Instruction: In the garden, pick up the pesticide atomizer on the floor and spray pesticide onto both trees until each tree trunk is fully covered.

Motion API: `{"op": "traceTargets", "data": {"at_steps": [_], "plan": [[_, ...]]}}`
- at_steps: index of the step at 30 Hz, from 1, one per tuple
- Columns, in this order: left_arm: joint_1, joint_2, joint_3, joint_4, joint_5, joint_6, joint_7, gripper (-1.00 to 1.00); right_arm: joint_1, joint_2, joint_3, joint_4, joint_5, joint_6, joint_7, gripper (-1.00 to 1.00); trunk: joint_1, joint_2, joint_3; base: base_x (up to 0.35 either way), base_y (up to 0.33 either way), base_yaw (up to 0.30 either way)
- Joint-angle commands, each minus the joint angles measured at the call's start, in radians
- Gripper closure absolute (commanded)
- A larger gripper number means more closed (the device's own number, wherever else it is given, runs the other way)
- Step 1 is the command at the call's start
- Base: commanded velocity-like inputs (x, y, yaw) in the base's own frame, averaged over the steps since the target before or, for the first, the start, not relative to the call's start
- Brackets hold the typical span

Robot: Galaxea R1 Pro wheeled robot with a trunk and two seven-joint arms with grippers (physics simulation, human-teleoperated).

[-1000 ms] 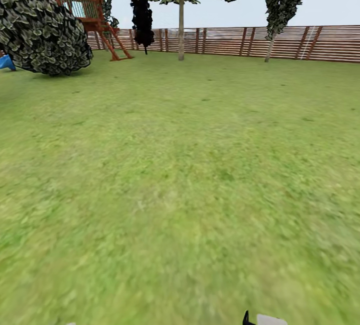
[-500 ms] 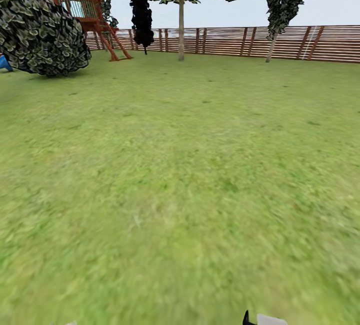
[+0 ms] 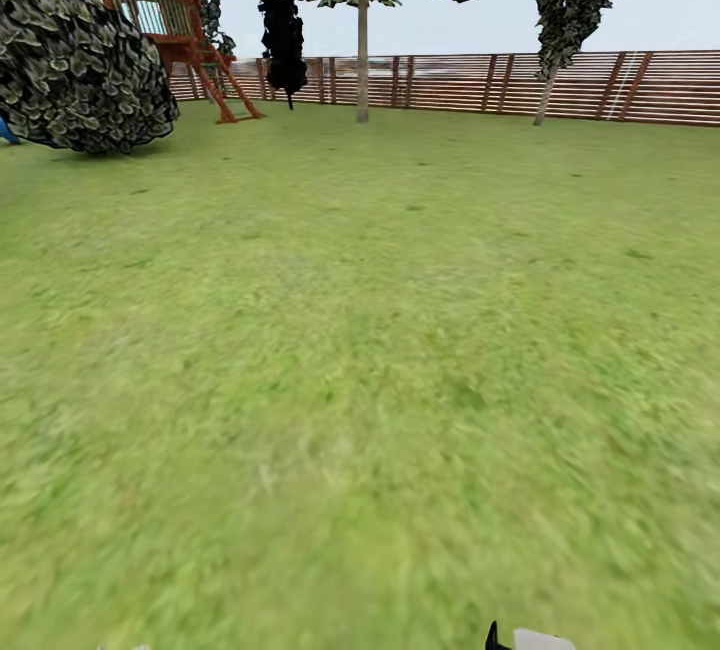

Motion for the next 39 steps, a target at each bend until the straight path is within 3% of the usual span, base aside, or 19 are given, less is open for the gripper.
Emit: {"op": "traceTargets", "data": {"at_steps": [1, 39], "plan": [[0.000, 0.000, 0.000, 0.000, 0.000, 0.000, 0.000, 1.00, 0.000, 0.000, 0.000, 0.000, 0.000, 0.000, 0.000, -1.00, 0.000, 0.000, 0.000, 0.339, 0.000, 0.000], [0.000, 0.000, 0.000, 0.000, 0.000, 0.000, 0.003, 1.00, 0.000, 0.000, 0.000, 0.000, 0.000, 0.000, 0.000, -1.00, 0.000, 0.000, 0.000, 0.338, 0.000, 0.000]]}}
